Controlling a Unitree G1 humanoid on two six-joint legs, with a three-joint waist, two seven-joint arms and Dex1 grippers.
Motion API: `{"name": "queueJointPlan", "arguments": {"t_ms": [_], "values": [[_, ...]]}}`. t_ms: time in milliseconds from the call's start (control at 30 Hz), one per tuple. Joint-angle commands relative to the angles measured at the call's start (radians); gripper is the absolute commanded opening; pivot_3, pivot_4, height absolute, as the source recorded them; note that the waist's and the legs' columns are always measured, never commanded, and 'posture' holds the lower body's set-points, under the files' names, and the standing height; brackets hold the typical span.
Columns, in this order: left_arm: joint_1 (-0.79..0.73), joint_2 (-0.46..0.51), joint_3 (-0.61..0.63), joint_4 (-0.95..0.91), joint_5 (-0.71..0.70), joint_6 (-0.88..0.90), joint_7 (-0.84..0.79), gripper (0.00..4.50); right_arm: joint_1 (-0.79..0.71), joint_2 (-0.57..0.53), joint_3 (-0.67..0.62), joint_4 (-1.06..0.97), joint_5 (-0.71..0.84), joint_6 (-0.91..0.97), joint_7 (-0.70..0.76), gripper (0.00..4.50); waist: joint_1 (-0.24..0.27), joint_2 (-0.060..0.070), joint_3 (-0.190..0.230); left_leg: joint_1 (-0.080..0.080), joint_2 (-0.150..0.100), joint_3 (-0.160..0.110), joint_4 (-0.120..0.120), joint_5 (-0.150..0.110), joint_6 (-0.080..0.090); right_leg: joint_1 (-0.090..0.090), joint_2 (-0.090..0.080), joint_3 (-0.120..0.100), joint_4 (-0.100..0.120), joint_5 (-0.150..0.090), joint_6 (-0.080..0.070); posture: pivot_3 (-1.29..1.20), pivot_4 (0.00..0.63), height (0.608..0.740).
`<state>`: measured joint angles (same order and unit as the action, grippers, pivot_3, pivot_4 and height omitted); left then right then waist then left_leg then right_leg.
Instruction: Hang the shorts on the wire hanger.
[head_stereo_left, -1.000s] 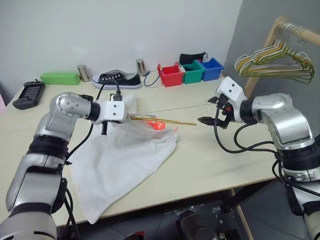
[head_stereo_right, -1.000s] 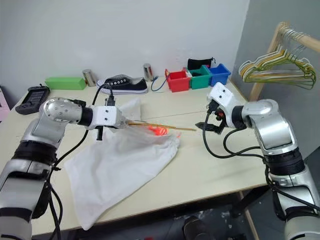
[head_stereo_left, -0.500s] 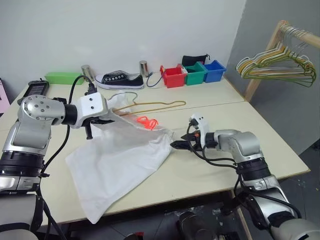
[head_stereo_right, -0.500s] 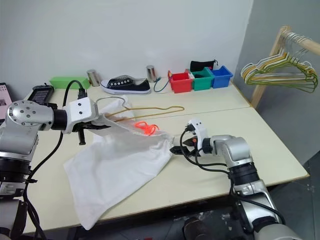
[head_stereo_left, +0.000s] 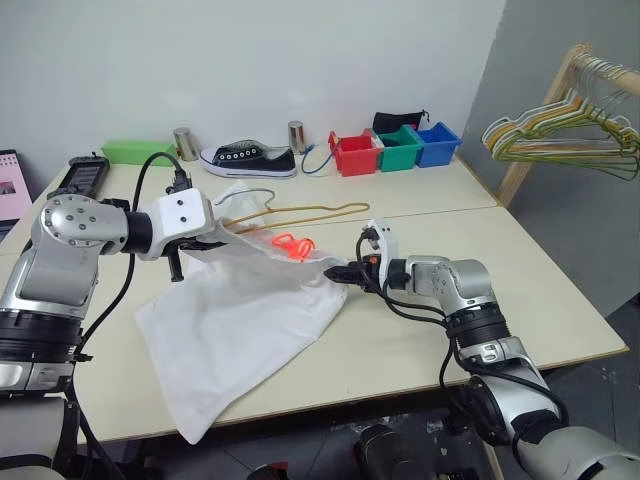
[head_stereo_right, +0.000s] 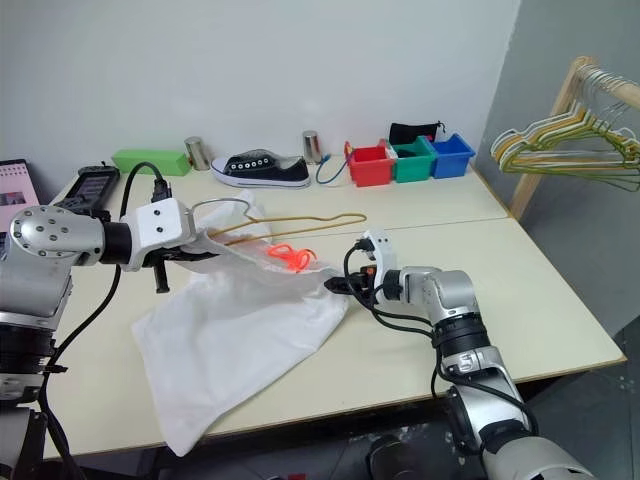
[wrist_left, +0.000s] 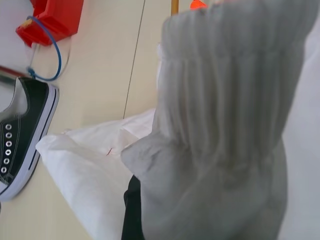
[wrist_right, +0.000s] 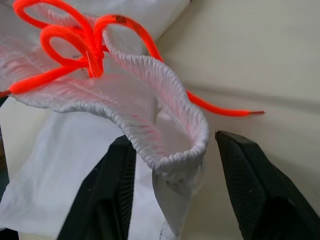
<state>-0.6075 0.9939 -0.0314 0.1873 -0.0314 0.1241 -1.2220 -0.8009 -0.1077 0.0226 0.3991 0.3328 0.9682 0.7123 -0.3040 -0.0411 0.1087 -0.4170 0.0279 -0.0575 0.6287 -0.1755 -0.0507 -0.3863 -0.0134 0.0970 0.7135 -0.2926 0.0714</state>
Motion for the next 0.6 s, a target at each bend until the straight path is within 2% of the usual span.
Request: {"name": "queueJointPlan", "arguments": {"t_ms": [33,200,267,400,600], "values": [[0.003,0.031,0.047,-0.046,-0.018,0.011,0.020,0.00,-0.027,-0.011,-0.003,-0.026,0.024,-0.023,0.020,1.62,0.007,0.000,0.000,0.000,0.000,0.000,0.000,0.000,0.000,0.000,0.000,0.000,0.000,0.000,0.000,-0.11,0.003,0.740],[0.004,0.037,0.046,-0.047,-0.021,0.013,0.026,0.00,-0.011,-0.034,0.018,-0.051,0.023,-0.027,0.046,0.59,0.022,0.000,0.000,0.000,0.000,0.000,0.000,0.000,0.000,0.000,0.000,0.000,-0.001,0.000,0.000,-0.12,0.006,0.740],[0.003,0.038,0.043,-0.048,-0.021,0.013,0.027,0.00,-0.007,-0.042,0.022,-0.059,0.025,-0.026,0.052,0.03,0.028,0.000,0.000,0.000,0.000,0.000,0.000,0.000,0.000,-0.001,0.000,0.000,-0.001,0.000,0.000,-0.12,0.006,0.740],[0.000,0.038,0.038,-0.045,-0.025,0.024,0.017,0.00,0.007,-0.093,0.067,-0.110,-0.003,-0.058,0.082,0.03,0.032,0.000,0.000,-0.001,0.000,0.001,-0.001,0.000,0.000,-0.001,0.000,0.000,-0.001,0.000,0.000,-0.12,0.006,0.740],[0.051,0.087,0.007,-0.049,-0.010,0.013,-0.053,0.00,0.012,-0.265,0.187,-0.185,-0.119,-0.223,0.136,0.03,0.033,0.001,0.000,-0.001,0.000,0.002,-0.001,0.000,0.000,-0.001,0.000,0.001,-0.002,0.000,0.000,-0.14,0.009,0.740]]}}
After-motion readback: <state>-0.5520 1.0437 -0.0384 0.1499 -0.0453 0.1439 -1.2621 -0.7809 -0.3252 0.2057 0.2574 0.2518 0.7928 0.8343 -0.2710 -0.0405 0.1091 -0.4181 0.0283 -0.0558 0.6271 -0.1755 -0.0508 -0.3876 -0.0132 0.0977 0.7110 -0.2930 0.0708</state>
